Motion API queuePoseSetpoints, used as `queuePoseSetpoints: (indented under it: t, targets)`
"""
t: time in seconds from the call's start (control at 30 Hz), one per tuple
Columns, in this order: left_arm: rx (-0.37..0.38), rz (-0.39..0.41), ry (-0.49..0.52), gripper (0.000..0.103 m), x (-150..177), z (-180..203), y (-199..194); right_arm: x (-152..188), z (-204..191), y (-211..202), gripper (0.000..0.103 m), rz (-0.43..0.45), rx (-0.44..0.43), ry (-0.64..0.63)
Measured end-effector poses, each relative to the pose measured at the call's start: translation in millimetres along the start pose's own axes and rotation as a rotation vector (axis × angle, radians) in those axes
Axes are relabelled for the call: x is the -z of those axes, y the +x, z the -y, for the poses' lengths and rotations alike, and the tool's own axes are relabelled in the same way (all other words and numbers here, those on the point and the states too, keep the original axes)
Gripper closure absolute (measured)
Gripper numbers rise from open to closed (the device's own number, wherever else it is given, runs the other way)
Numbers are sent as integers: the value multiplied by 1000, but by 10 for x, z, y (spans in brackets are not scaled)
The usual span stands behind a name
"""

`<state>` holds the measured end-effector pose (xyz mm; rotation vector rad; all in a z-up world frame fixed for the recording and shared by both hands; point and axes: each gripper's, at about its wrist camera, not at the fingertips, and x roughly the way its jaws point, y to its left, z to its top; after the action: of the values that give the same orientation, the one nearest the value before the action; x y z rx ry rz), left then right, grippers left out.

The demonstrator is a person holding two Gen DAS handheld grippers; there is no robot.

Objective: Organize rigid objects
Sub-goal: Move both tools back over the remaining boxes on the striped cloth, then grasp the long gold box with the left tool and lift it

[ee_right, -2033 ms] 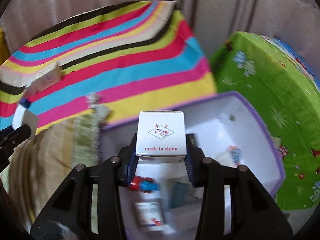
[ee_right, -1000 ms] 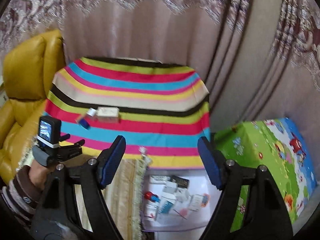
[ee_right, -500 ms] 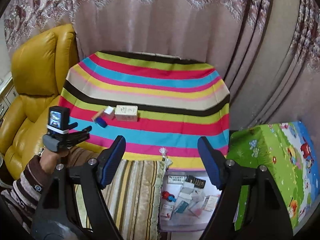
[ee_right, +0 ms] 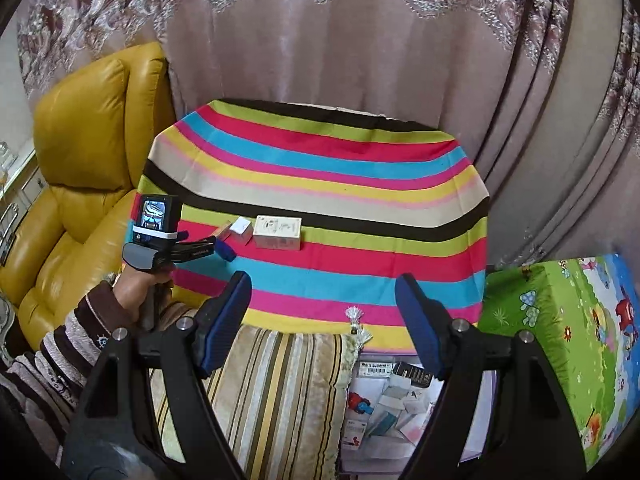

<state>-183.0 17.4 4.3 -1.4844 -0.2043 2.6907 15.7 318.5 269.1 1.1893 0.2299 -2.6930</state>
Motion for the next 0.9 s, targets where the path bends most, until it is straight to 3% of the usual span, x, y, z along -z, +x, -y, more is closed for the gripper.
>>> queuePoseSetpoints:
  t: [0.2, 0.53, 0.6, 0.67, 0.77, 0.9]
  targets:
    - [10, -58, -14, 49, -120, -113, 314, -132, -64, 98, 26, -8, -22, 7]
    - [62, -95, -26, 50, -214, -193, 581, -287, -329, 387, 26, -61, -77, -19]
    - [57, -96, -19, 55, -253, -199, 601, -292, -281, 405, 26, -67, -89, -7]
    - [43, -96, -17, 72, -265, -225, 606, -301, -293, 403, 26, -63, -96, -14]
    - [22, -90, -5, 85, -227, -285, 585, -331, -387, 449, 26, -68, -108, -45]
    - [18, -92, -11, 86, -197, -382, 536, -345, -483, 571, 26, -95, -119, -47]
